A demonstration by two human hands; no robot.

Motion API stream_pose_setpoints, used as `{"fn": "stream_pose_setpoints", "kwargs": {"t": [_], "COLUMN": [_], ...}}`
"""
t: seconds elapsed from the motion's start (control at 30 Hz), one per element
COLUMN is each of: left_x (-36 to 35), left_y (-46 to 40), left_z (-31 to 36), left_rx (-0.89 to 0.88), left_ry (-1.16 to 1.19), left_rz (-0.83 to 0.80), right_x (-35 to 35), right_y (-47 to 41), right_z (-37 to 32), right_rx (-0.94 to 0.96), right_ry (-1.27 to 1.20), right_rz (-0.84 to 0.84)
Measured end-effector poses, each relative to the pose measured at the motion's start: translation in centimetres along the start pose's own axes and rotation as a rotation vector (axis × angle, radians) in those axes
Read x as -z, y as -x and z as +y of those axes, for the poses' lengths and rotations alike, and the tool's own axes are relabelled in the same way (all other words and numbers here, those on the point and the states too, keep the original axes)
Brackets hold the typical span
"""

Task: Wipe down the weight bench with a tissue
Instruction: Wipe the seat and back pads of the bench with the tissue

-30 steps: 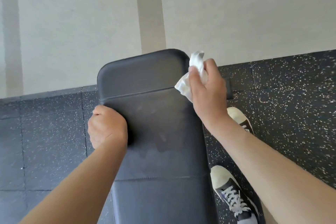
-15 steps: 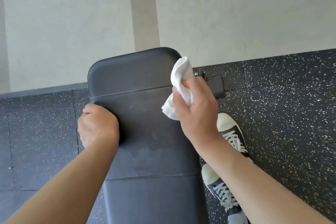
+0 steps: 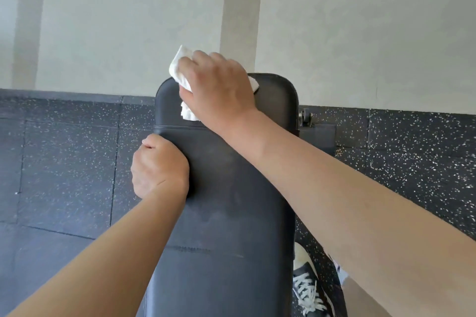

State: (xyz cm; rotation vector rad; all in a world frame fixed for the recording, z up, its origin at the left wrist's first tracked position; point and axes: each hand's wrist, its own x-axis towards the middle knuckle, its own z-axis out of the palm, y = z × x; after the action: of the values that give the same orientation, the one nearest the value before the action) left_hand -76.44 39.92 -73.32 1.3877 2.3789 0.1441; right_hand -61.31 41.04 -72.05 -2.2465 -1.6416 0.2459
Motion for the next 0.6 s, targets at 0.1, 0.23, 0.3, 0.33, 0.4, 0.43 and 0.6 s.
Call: {"fn": "stream_pose_setpoints", "kwargs": {"t": [0.1,0.23,0.3,0.33,0.4,0.43,0.6], "left_x": [0.0,0.0,0.2,0.3,0.7,1.0,3.4], "left_y": [0.0,-0.3,-0.4,-0.5,-0.4,-0.1,2.8], "left_z": [0.1,-0.4,-0.9,-1.0,-1.5,-2.0,-8.4], "left_rx": [0.009,-0.014,-0.04,-0.05,-0.085,-0.131,-0.336], "left_ry": [0.005,0.043,0.08,0.101,0.137,0.149,0.116], "left_rz": [0.002,-0.031,-0.063,-0.083,-0.131,-0.162,-0.257], "right_x": [-0.3,0.6,1.2,1.5,2.1,2.4,2.7], "right_y": [0.2,6.2,10.2,12.1,15.6,16.9,14.9], "right_z": [-1.0,-0.6,-0.3,0.0,0.8,1.2,2.1], "right_rx": [0.033,0.186,0.303,0.344,0.453,0.519,0.796], "right_ry": [-0.016,-0.066,-0.049,-0.062,-0.066,-0.051,0.02], "right_rz": [-0.017,-0.012,-0.01,-0.027,-0.085,-0.127,-0.159]}}
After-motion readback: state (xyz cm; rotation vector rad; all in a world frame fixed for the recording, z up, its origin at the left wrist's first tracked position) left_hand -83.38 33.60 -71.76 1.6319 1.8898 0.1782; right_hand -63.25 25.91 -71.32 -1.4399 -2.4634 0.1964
